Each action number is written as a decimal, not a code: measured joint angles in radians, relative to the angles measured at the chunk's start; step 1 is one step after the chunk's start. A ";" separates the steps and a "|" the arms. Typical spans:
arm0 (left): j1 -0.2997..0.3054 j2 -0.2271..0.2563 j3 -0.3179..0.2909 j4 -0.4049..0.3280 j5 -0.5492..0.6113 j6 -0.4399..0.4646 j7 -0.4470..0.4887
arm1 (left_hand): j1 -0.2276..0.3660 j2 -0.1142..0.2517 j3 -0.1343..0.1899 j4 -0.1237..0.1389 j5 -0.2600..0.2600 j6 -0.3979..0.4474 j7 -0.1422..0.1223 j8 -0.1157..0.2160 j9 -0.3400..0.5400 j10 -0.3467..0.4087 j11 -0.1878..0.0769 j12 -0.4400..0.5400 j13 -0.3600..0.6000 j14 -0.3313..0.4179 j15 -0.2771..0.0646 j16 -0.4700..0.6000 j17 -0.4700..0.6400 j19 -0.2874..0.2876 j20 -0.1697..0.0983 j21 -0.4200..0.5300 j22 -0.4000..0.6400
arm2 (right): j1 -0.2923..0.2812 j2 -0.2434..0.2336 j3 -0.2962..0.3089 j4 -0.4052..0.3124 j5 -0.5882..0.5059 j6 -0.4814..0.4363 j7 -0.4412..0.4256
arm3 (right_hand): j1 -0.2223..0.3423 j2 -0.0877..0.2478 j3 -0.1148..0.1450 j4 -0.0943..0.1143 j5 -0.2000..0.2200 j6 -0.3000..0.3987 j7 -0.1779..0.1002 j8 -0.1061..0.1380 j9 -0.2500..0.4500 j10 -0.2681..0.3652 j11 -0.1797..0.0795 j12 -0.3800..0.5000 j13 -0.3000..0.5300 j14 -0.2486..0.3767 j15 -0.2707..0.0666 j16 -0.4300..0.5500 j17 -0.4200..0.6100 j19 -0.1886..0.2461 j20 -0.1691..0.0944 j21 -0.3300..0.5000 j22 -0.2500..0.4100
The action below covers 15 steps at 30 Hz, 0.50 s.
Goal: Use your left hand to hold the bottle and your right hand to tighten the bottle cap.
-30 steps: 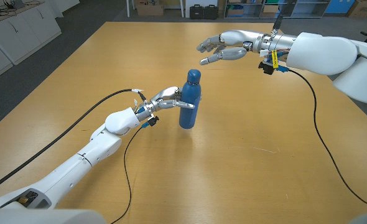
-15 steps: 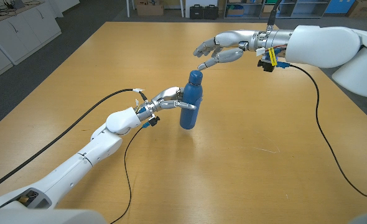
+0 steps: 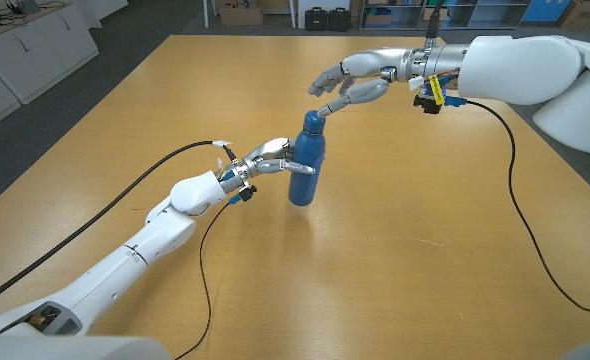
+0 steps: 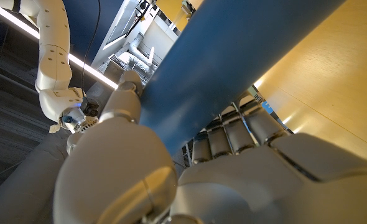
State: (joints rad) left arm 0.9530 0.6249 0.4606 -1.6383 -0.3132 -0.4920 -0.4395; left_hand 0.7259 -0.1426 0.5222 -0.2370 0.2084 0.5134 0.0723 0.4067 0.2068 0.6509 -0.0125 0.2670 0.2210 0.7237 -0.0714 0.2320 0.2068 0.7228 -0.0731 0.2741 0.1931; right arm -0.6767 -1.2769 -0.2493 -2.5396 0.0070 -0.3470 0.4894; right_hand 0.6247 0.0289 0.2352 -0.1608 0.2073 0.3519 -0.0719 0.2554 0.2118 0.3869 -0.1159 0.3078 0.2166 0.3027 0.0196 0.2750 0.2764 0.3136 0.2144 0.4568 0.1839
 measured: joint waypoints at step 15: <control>0.005 0.008 -0.002 -0.018 0.002 0.004 0.004 | 0.000 0.000 0.000 0.000 0.003 0.000 0.000 -0.001 0.000 0.000 0.000 0.000 0.000 0.000 0.000 0.000 0.005 0.007 0.000 0.000 0.000 | 0.031 0.022 -0.034 -0.020 -0.055 -0.023 0.051 | 0.025 0.002 0.008 0.000 0.008 0.047 -0.039 0.015 0.000 0.048 -0.031 0.018 0.000 0.040 -0.029 0.015 0.000 0.025 0.000 0.000 0.000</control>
State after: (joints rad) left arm 0.9579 0.6333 0.4584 -1.6561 -0.3110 -0.4881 -0.4357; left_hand 0.7259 -0.1426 0.5221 -0.2369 0.2111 0.5132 0.0722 0.4054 0.2067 0.6509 -0.0126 0.2669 0.2209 0.7235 -0.0714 0.2320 0.2119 0.7300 -0.0733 0.2740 0.1928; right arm -0.6453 -1.2551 -0.2830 -2.5592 -0.0481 -0.3704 0.5402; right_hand 0.6495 0.0305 0.2431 -0.1608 0.2150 0.3987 -0.1105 0.2702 0.2117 0.4347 -0.1470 0.3263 0.2165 0.3429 -0.0097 0.2901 0.2763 0.3386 0.2144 0.4568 0.1838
